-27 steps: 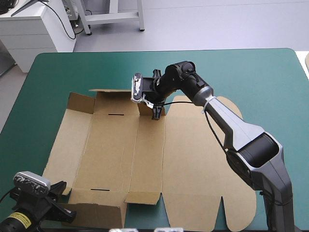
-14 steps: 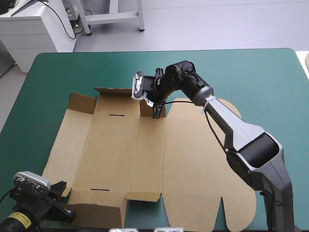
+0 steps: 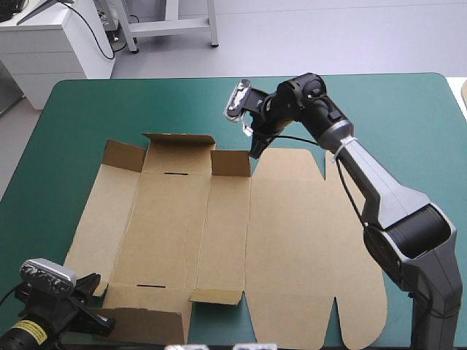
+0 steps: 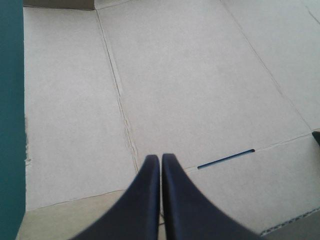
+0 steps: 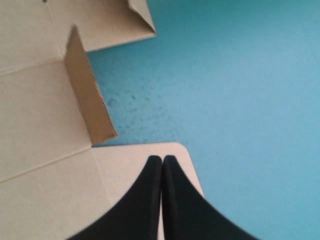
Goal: Fold the box
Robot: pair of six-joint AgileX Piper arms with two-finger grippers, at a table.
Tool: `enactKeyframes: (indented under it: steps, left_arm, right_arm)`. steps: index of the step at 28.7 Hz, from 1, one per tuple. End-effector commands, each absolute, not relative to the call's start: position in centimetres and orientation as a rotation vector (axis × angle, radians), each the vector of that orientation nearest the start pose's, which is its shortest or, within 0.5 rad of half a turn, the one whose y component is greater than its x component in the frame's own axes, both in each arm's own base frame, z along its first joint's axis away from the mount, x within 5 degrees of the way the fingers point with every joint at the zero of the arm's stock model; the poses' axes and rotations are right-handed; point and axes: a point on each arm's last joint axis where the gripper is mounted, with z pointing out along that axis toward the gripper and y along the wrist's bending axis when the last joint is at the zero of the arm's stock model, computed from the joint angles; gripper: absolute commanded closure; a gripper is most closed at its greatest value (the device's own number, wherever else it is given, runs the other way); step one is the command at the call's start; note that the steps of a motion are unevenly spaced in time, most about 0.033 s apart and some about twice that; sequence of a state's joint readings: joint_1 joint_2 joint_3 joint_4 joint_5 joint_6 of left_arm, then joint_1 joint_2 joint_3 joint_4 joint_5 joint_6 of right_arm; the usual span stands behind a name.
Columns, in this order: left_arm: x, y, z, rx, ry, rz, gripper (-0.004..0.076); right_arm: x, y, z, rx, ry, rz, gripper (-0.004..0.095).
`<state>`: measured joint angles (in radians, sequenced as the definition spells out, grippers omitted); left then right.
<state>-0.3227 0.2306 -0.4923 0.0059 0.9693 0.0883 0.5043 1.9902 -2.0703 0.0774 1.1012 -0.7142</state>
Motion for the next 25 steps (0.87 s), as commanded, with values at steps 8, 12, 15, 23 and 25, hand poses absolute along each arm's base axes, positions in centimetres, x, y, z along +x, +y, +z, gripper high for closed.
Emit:
enactKeyframes:
  steps: [8, 12, 15, 23, 25]
  left_arm:
    - [3.8, -1.3, 29.0, 0.431, 2.079, -0.147, 0.0731]
    - [3.8, -1.2, 29.0, 0.425, 2.08, -0.144, 0.0731]
    - [3.8, -1.2, 29.0, 0.424, 2.081, -0.137, 0.0731]
    - [3.8, -1.2, 29.0, 0.425, 2.081, -0.129, 0.0731]
    - [3.8, -1.2, 29.0, 0.425, 2.081, -0.129, 0.0731]
  right_arm:
    - [36.9, 12.8, 43.6, -0.918, 2.204, -0.106, 0.0927]
    - [34.9, 9.9, 45.9, -0.755, 2.244, -0.1, 0.0927]
    - [33.1, 8.4, 47.3, -0.665, 2.24, -0.092, 0.0927]
    - [26.6, 4.9, 46.8, -0.505, 2.312, -0.226, 0.0927]
    - [25.0, 4.3, 46.1, -0.467, 2.323, -0.245, 0.0927]
